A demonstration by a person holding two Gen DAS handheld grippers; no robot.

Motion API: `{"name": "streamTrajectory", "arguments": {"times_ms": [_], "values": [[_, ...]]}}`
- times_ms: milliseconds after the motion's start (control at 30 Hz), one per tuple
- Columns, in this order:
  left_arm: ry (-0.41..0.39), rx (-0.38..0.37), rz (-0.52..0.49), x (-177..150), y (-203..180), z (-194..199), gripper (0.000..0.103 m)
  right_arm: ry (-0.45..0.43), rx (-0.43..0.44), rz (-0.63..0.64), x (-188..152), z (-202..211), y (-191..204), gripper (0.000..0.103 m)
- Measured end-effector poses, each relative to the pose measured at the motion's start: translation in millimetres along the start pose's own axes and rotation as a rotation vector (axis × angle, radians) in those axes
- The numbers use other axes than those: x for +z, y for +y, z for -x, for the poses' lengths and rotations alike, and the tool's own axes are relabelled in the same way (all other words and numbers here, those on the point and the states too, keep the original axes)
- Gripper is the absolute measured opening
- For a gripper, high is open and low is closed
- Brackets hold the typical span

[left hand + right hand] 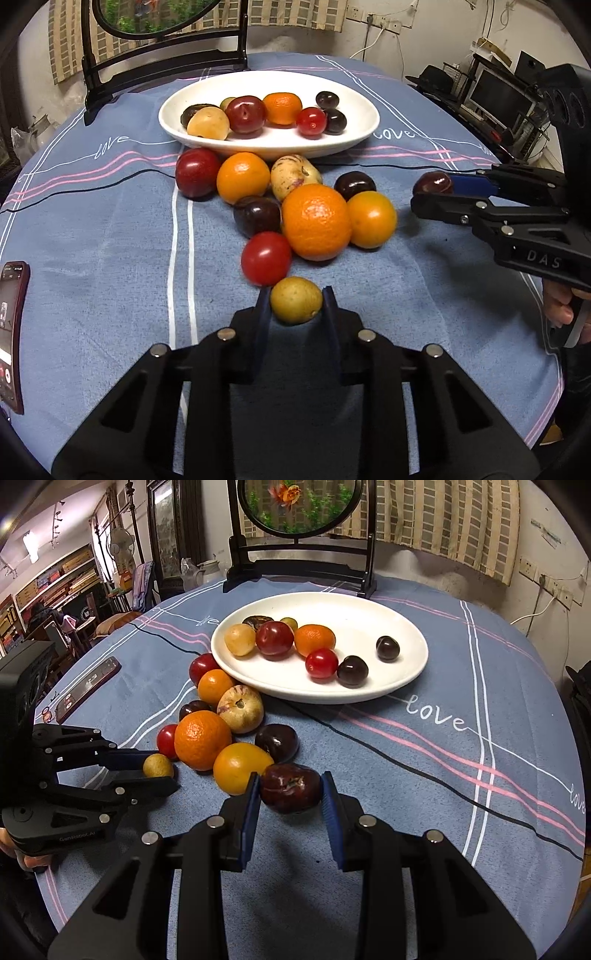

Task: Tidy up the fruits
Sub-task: 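Carry a dark plum to the plate with the right tool while the left tool places a small yellow fruit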

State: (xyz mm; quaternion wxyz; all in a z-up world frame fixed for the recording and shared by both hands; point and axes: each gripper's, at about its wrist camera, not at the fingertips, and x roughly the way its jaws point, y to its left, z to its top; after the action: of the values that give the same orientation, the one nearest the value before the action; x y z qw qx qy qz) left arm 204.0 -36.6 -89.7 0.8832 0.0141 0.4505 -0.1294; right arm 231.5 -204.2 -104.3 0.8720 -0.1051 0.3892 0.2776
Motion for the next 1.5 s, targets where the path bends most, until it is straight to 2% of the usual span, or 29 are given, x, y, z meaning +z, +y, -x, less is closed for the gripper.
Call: {"name": "streamTrajectory", "arguments": {"times_ms": [300, 400, 533, 600, 733, 967, 1133, 1300, 1367, 1400, 1500], "values": [[-0.063, -0.014, -0.008, -6.4, 5.1, 26.1, 0.028, -0.003, 0.009, -0.015, -0.4, -0.7, -2.9, 0.033], [-0.088, -0.049, 0.015, 3.4, 13.8, 32.9, 0.028, -0.032, 0.036, -0.038, 1.8, 3.9, -6.2, 0.033], [-0.144, -0.056, 0.027, 34.3, 23.9, 37.9, 0.028, -0.118, 0.069, -0.096, 11.3, 14.7, -13.9, 0.033], [-0.181, -0.07, 0.04, 58.2, 28.3, 38.8, 0.028, -0.178, 0.051, -0.142, 21.6, 16.6, -19.9, 0.033], [-0.222, -0.056, 0.076, 116.3, 36.8, 21.3, 0.028, -0.234, -0.009, -0.212, 43.8, 4.3, -34.0, 0.033], [-0.152, -0.009, 0.125, 180.7, 55.2, -34.6, 0.028, -0.226, -0.072, -0.311, 83.7, -37.3, -68.3, 0.033], [-0.098, 0.003, 0.142, 198.2, 65.2, -63.3, 0.028, -0.191, -0.072, -0.314, 98.4, -63.5, -77.2, 0.033], [-0.079, 0.022, 0.13, 200.9, 66.3, -75.6, 0.029, -0.175, -0.065, -0.309, 107.2, -75.2, -82.3, 0.033], [-0.078, 0.054, 0.135, 199.0, 66.0, -72.7, 0.058, -0.168, -0.068, -0.306, 105.0, -75.2, -80.2, 0.039], [-0.096, 0.07, 0.141, 197.1, 66.0, -67.1, 0.078, -0.166, -0.077, -0.312, 104.5, -72.9, -79.3, 0.042], [-0.155, 0.091, 0.138, 188.5, 64.1, -39.1, 0.087, -0.19, -0.067, -0.312, 103.0, -54.4, -71.9, 0.045]]}}
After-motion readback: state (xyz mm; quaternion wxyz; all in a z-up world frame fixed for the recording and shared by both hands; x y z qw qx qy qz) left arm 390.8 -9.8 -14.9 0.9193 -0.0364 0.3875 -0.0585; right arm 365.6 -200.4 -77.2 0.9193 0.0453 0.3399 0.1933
